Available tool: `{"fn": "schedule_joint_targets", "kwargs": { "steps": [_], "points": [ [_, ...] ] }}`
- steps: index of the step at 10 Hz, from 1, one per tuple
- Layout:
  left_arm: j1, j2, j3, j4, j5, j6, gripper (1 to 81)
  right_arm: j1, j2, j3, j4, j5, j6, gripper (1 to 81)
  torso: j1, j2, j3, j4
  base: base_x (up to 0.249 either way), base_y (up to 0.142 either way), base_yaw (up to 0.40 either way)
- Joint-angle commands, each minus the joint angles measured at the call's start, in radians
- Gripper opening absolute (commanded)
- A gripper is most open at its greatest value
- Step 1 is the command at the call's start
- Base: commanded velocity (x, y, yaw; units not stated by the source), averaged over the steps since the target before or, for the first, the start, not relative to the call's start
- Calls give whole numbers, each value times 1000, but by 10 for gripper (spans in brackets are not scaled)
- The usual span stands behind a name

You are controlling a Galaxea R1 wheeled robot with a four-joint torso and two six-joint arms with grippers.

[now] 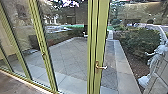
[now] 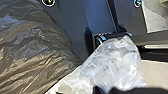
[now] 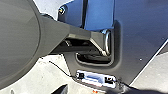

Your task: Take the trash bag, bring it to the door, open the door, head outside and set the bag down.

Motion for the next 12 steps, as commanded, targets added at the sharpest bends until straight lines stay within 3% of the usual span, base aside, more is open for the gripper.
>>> {"fn": "schedule_joint_targets", "kwargs": {
  "steps": [1,4,8,12],
  "points": [
    [-39,7,8,-4,75,0,10,13,-193,240,-14,-29,-3,811,0,0,0,0,0,0,0],
    [-39,37,-27,-4,75,0,10,42,-342,421,-13,-28,-3,811,0,0,0,0,0,0,0],
    [-39,129,-182,-5,75,0,10,106,-532,644,-13,-29,-3,811,0,0,0,0,0,0,0],
    [-41,159,-213,-4,75,0,10,178,-723,817,-8,-34,-3,811,0,0,0,0,0,0,0]
  ]
}}
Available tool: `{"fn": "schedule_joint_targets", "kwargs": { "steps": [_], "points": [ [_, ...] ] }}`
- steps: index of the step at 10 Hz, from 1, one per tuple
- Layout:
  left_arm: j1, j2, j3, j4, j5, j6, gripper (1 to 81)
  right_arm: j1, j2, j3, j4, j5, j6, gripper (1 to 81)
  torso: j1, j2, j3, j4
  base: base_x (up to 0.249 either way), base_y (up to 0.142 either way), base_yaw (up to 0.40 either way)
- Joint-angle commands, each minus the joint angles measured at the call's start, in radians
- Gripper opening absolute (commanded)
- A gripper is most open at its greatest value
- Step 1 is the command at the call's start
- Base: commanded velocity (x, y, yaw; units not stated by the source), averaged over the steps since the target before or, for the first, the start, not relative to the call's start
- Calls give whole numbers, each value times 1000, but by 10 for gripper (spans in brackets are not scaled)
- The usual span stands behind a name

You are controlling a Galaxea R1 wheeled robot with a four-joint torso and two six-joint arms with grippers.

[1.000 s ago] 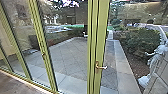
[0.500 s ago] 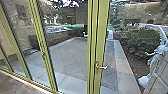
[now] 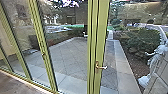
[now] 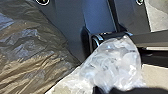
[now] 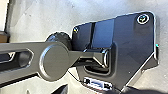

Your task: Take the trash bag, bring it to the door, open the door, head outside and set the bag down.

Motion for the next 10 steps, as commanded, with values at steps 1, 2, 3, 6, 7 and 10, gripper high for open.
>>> {"fn": "schedule_joint_targets", "kwargs": {
  "steps": [1,2,3,6,7,10],
  "points": [
    [-40,-3,-4,-4,75,0,10,113,-177,175,-5,-48,0,811,0,0,0,0,0,0,0],
    [-40,-1,-4,-4,75,0,10,133,-223,215,-4,-49,1,811,0,0,0,0,0,0,0],
    [-40,0,-4,-4,73,0,10,155,-255,239,-1,-49,9,811,0,0,0,0,0,0,0],
    [-40,2,-4,-4,73,0,10,222,-359,340,29,-61,10,811,0,0,0,0,0,0,0],
    [-40,5,-4,-4,73,1,10,260,-399,382,38,-90,10,811,0,0,0,0,0,0,0],
    [-40,6,-4,-4,75,1,10,405,-453,434,111,-191,12,811,0,0,0,0,0,0,0]
  ]
}}
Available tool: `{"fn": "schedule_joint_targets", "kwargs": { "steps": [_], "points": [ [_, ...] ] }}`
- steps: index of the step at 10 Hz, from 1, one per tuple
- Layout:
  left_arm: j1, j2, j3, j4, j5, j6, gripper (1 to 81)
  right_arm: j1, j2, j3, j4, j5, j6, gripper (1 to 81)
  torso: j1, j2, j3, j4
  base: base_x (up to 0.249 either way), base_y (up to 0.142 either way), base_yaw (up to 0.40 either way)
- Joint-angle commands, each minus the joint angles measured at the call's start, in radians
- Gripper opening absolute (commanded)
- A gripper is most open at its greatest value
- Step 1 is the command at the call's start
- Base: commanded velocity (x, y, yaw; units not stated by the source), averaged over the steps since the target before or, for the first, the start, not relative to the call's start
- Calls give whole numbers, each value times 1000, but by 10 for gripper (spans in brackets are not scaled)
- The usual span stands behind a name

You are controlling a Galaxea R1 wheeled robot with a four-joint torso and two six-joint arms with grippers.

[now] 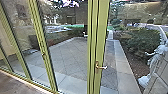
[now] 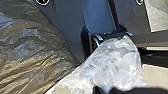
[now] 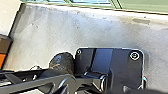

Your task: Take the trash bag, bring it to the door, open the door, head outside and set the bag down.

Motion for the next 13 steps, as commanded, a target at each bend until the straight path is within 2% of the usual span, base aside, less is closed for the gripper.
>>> {"fn": "schedule_joint_targets", "kwargs": {
  "steps": [1,3,5,7,9,13],
  "points": [
    [-40,6,2,-6,75,1,10,219,-125,102,100,-172,6,811,0,0,0,0,0,0,0],
    [-39,17,2,-6,75,1,10,322,-142,133,128,-217,16,811,0,0,0,0,0,0,0],
    [-40,18,2,-6,74,-2,10,469,-166,180,128,-345,83,811,0,0,0,0,0,0,0],
    [-40,31,2,-4,72,-2,10,607,-152,206,126,-465,147,811,0,0,0,0,0,0,0],
    [-39,34,0,-6,74,-2,10,710,-132,219,119,-553,213,811,0,0,0,0,0,0,0],
    [-39,39,0,-6,74,-2,10,844,-63,210,117,-654,275,811,0,0,0,0,0,0,0]
  ]
}}
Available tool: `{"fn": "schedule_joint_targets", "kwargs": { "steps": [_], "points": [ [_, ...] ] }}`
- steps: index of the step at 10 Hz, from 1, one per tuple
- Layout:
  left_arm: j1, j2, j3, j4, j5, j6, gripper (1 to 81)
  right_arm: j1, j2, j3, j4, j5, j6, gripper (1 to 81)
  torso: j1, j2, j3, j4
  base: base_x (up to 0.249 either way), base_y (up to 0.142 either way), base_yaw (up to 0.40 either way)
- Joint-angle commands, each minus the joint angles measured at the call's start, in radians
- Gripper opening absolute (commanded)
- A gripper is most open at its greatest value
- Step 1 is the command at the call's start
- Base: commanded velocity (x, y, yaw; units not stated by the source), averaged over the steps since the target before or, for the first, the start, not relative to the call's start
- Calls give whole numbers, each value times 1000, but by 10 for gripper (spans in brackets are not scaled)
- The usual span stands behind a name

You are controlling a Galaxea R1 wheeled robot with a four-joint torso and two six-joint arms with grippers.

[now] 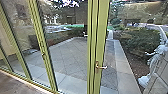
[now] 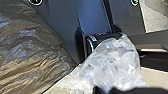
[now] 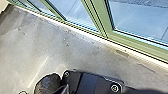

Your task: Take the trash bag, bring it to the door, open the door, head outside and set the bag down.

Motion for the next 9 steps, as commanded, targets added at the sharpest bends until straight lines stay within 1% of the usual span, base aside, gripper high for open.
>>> {"fn": "schedule_joint_targets", "kwargs": {
  "steps": [1,4,6,7,9],
  "points": [
    [-40,6,6,-6,75,-3,10,196,30,14,23,-130,69,811,0,0,0,0,0,0,0],
    [-40,6,6,-7,75,-3,10,286,125,-52,29,-135,109,811,0,0,0,0,0,0,0],
    [-40,7,6,-7,75,-3,10,331,156,-70,29,-135,118,811,0,0,0,0,0,0,0],
    [-39,9,6,-7,75,-3,10,360,171,-76,31,-138,141,811,0,0,0,0,0,0,0],
    [-39,10,6,-7,73,-3,10,422,217,-86,31,-202,196,811,0,0,0,0,0,0,0]
  ]
}}
